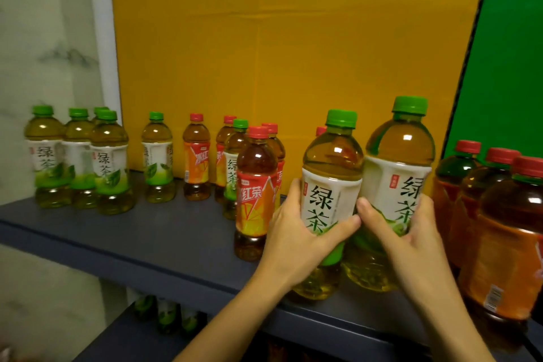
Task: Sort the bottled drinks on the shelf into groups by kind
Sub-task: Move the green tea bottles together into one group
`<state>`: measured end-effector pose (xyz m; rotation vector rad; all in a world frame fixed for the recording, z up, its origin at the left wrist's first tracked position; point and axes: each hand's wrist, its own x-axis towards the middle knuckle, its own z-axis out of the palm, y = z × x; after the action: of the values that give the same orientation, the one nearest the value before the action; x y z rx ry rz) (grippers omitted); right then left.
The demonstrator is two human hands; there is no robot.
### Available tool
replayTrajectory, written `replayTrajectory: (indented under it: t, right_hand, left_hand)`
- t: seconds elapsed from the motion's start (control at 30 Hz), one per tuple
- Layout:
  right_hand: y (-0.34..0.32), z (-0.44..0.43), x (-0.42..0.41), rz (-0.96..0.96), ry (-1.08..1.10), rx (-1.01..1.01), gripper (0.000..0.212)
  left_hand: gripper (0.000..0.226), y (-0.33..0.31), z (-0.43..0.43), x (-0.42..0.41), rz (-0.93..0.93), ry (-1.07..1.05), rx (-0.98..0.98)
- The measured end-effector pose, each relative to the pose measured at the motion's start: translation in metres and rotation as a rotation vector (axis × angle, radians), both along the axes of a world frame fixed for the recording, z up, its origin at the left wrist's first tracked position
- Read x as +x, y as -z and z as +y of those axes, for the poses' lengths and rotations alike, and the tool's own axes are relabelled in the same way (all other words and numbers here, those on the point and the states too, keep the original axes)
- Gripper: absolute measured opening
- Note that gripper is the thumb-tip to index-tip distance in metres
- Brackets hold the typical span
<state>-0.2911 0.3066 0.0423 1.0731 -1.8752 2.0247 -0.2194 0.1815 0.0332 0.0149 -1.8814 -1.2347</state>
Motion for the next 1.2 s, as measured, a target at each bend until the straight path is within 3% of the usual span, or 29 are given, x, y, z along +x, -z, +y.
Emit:
replayTrajectory:
  t: [0.1,0.27,0.53,0.67,0.8,0.9,1.1,1.2]
  right_hand:
    - [-0.008,-0.012,0.021,0.009,-0.086,-0.027,0.076]
    - [-0.012,-0.054,0.058,-0.019,-0.247,-0.048,0.052]
    - [-0.003,-0.171,0.107,-0.029,-0.32,0.001,0.064]
    - [0.007,-0.235,0.12,-0.041,-0.312,0.016,0.062]
    - [0.021,-0.289,0.127,-0.008,-0.249,0.029,0.061]
    - [0.029,-0.319,0.129,0.016,-0.211,0.042,0.066]
    - [0.045,-0.354,0.126,0.016,-0.114,0.09,0.073]
    - [0.049,-0.363,0.125,0.044,-0.072,0.128,0.079]
  left_hand:
    - [0.064,-0.009,-0.013,0.033,0.005,-0.006,0.038]
    - [0.064,-0.016,-0.057,0.09,0.046,-0.081,0.076]
    - [0.069,-0.013,-0.169,0.149,0.055,-0.321,0.034]
    - [0.071,-0.006,-0.227,0.163,0.038,-0.429,0.009]
    - [0.045,0.001,-0.27,0.171,0.014,-0.493,-0.034]
    - [0.04,0.008,-0.295,0.17,0.015,-0.508,-0.056]
    - [0.046,0.024,-0.322,0.159,0.037,-0.474,-0.05]
    - [0.061,0.034,-0.33,0.15,0.059,-0.445,0.006]
